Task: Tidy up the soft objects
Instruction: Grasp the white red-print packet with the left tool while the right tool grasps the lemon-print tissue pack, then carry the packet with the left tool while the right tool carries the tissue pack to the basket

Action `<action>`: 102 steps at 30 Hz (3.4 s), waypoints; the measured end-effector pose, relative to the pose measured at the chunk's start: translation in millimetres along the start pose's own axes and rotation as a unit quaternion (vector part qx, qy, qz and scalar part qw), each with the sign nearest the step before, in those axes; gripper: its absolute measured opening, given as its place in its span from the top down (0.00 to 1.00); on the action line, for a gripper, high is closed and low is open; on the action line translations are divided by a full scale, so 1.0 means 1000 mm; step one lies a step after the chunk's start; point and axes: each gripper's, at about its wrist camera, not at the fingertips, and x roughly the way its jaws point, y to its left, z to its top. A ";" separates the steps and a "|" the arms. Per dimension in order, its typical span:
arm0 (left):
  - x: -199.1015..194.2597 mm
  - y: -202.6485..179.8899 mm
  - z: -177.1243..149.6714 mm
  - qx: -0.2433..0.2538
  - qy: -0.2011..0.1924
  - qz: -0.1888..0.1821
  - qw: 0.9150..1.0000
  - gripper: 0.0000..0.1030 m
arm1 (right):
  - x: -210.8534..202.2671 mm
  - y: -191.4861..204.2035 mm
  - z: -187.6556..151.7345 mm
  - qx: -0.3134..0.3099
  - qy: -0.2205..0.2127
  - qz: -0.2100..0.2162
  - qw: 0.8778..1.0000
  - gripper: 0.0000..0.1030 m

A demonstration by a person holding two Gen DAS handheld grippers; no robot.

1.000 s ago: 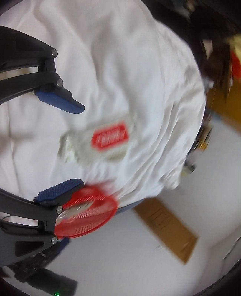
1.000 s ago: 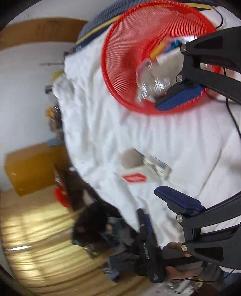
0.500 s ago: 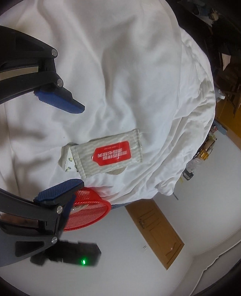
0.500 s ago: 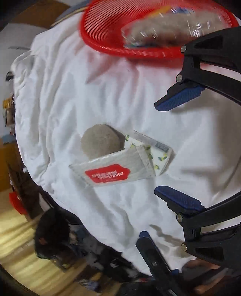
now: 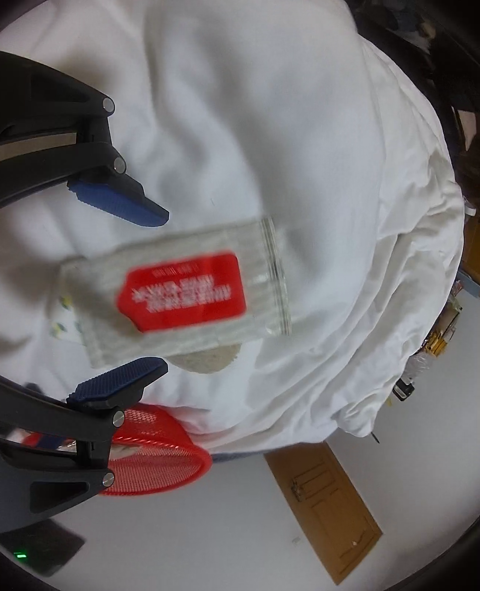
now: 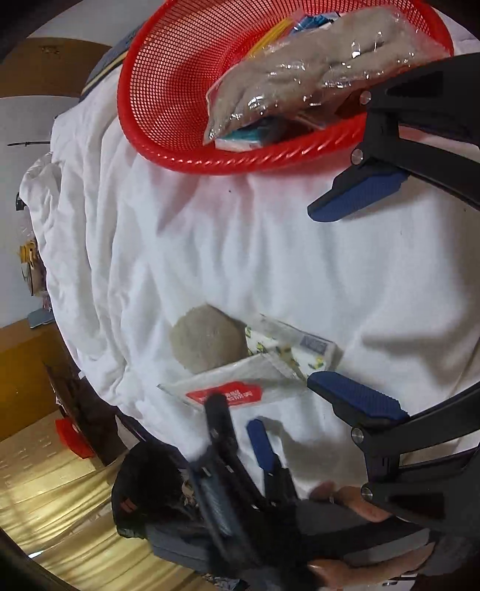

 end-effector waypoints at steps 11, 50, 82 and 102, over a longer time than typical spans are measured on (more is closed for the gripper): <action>0.033 -0.032 0.000 0.061 -0.001 0.083 0.995 0.28 | 0.003 0.000 -0.003 -0.005 0.007 0.018 1.000 0.20; -0.017 0.075 -0.012 -0.017 0.029 -0.083 0.996 0.41 | 0.085 0.043 0.022 0.018 0.113 0.052 0.992 0.66; -0.047 0.056 -0.032 -0.023 0.025 -0.177 0.984 0.95 | -0.103 -0.011 -0.019 -0.018 -0.077 0.072 0.994 0.79; -0.098 -0.096 -0.069 0.130 0.070 -0.239 0.960 0.95 | -0.178 -0.120 -0.013 0.104 -0.174 0.044 0.978 0.79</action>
